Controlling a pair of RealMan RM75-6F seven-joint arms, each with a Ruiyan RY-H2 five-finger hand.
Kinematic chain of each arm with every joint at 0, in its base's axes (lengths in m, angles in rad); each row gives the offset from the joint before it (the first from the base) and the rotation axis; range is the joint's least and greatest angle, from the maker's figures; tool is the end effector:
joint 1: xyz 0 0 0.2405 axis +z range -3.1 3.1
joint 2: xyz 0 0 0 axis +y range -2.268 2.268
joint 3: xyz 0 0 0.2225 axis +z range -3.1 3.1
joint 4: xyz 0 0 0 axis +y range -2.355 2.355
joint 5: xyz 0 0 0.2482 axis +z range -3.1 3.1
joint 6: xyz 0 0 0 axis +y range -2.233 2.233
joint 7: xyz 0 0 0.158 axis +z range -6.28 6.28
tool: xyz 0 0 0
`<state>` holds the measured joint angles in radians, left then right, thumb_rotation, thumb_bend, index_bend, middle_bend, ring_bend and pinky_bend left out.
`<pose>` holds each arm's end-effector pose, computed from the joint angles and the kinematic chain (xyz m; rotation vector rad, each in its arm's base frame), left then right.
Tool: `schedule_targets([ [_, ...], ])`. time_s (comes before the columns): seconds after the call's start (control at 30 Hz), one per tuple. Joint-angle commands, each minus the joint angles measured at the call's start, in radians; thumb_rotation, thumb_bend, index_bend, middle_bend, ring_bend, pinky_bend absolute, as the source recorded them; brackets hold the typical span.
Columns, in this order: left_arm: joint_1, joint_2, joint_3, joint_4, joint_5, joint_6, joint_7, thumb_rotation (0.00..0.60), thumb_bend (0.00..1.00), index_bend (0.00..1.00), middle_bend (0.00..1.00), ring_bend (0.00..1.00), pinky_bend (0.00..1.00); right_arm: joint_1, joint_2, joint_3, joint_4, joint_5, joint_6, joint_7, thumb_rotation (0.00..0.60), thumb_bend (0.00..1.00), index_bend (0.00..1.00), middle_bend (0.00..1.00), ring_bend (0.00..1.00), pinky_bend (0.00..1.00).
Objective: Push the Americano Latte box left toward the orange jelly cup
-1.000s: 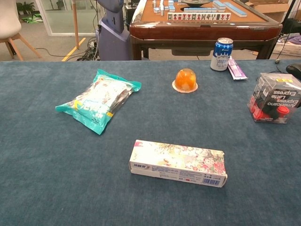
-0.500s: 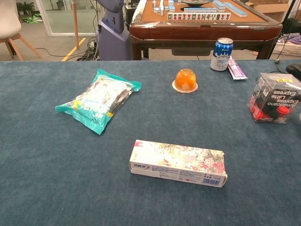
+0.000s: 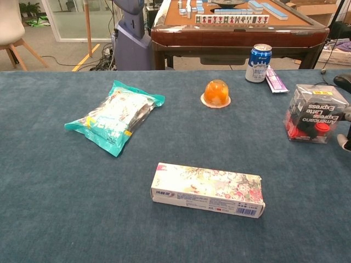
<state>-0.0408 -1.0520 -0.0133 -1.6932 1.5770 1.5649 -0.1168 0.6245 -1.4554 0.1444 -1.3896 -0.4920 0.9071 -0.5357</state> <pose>-0.2806 0.1729 0.1225 -1.3568 -0.9689 -1.0405 -0.2843 -0.3334 -0.0206 1.4148 -1.3024 0.3770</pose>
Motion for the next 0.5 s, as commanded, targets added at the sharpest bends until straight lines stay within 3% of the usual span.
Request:
schedule_targets([
  [0.03,0.0,0.0,0.0,0.0,0.001,0.0,0.0,0.6,0.41,0.41,0.45,0.42,0.64,0.004,-0.006,-0.001,0.004,0.002,-0.002,0.0,0.6,0.74,0.19,1.0,1.0,1.0],
  [0.5,0.004,0.005,-0.003,-0.002,-0.002,0.006,-0.005,0.6,0.41,0.41,0.45,0.42,0.64,0.029,-0.046,0.01,0.017,-0.026,0.004,0.019,0.6,0.74,0.19,1.0,1.0,1.0],
])
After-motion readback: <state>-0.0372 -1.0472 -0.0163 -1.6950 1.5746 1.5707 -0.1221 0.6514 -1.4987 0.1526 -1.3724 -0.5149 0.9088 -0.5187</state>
